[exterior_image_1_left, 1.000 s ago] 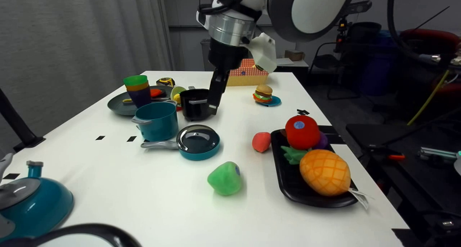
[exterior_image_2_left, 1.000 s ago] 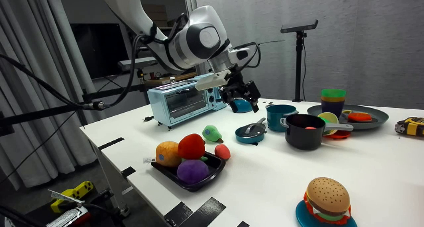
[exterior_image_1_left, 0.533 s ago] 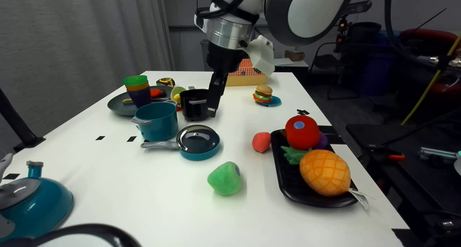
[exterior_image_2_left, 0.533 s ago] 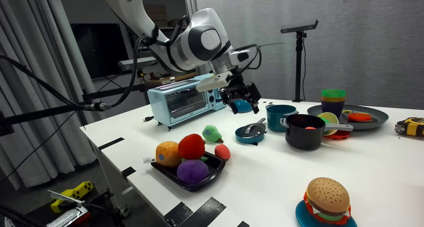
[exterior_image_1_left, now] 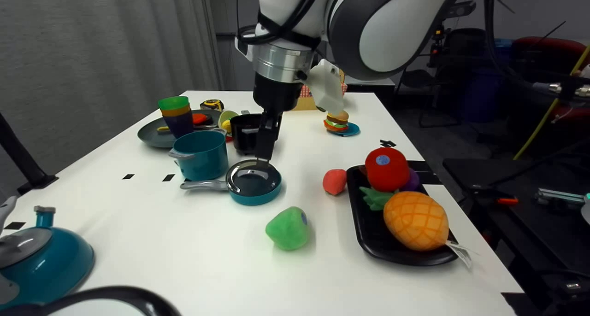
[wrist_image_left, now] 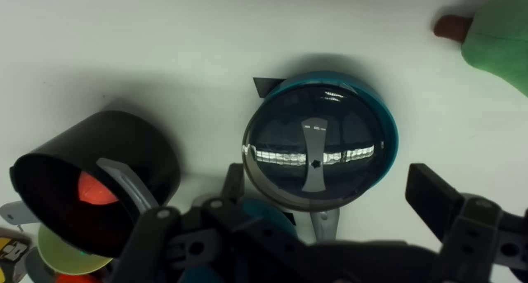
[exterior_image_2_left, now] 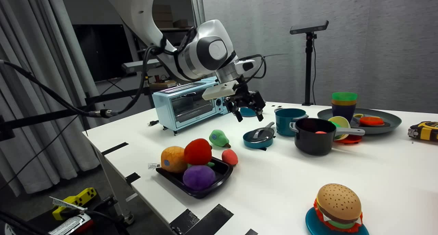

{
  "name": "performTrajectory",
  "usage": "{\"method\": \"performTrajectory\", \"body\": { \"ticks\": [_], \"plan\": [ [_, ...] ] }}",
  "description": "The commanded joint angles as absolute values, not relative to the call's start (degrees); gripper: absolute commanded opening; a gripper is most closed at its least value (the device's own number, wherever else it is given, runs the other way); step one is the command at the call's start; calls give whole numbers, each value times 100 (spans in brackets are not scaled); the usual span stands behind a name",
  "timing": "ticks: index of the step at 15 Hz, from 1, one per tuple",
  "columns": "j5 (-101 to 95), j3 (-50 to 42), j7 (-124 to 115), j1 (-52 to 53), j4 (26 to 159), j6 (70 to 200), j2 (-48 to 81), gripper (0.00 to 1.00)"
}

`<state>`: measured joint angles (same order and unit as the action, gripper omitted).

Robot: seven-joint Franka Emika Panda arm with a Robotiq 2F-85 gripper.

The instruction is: Pick up the lid from the pan and put it on the light blue pot.

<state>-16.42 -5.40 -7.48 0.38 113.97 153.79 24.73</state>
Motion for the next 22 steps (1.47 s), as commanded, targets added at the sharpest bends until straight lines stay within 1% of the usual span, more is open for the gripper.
{"method": "performTrajectory", "body": {
  "ticks": [1, 15, 16, 17, 18, 19, 21, 22],
  "plan": [
    [-1670, -719, -784, 185, 10988, 15351, 2808, 100],
    [-1585, -809, -830, 316, 10208, 15290, 3611, 100],
    [-1583, -809, -827, 325, 10182, 15285, 3636, 91],
    [-1582, -810, -829, 336, 10160, 15282, 3655, 85],
    [-1578, -808, -828, 347, 10136, 15276, 3672, 68],
    [-1574, -806, -828, 356, 10118, 15272, 3690, 58],
    [-1574, -806, -830, 378, 10098, 15268, 3706, 42],
    [-1575, -809, -834, 388, 10099, 15274, 3707, 35]
  ]
}}
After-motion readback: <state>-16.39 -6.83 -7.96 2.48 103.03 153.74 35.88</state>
